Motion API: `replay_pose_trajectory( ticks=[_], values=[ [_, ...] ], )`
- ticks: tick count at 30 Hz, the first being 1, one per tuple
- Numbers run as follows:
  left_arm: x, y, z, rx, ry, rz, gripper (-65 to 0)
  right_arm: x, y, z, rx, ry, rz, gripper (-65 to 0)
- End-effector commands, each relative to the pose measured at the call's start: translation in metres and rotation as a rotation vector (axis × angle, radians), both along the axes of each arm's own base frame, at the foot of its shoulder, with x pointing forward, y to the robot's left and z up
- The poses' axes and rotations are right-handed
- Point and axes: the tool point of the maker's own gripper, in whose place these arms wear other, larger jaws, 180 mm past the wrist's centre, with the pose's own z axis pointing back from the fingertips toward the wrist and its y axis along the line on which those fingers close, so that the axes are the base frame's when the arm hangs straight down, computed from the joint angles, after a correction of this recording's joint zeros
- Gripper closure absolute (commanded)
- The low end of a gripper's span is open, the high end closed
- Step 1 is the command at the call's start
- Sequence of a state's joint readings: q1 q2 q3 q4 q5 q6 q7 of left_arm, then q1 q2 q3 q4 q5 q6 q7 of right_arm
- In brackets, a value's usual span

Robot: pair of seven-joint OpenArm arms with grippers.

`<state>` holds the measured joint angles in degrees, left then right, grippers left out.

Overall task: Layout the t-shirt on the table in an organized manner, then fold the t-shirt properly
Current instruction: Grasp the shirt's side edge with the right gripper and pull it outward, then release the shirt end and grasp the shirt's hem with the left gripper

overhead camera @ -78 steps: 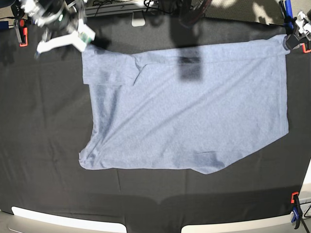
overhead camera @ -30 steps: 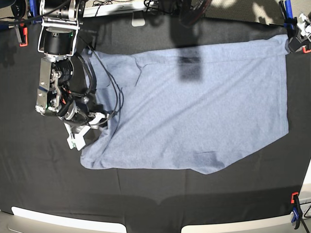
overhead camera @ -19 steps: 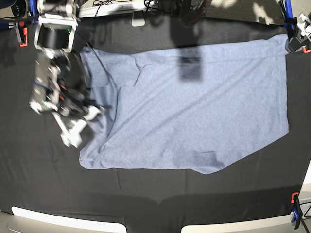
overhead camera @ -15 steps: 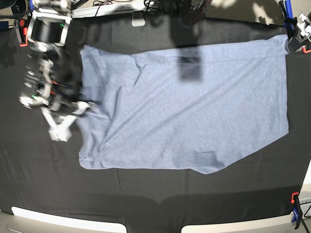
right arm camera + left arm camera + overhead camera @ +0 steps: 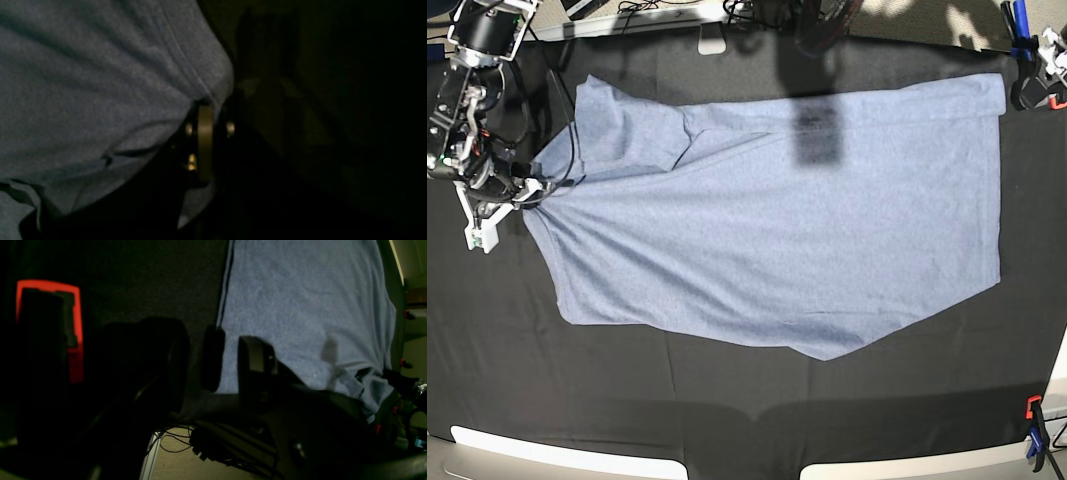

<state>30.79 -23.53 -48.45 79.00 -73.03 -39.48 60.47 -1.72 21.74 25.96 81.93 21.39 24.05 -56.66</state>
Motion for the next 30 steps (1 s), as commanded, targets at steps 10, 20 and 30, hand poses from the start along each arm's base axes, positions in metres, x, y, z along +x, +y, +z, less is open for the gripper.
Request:
replay_pose_trajectory(
  ticks=[10,20,30],
  values=[
    [0.015,0.014,0.026,0.073,-0.059,-0.044,-23.2,0.018,-0.021,0.05,-0.121,-0.086,0.063,-22.0],
    [0.121,0.008,0.062,0.246,-0.288,-0.087,-23.2,0.041,0.051,0.093,0.001,-0.305,0.205,-22.0],
    [0.248,-0.024,0.067,0.483,-0.341,-0.14,-23.2,0.027,0.088,0.078,0.137,-0.289,0.269,-22.0]
  ],
)
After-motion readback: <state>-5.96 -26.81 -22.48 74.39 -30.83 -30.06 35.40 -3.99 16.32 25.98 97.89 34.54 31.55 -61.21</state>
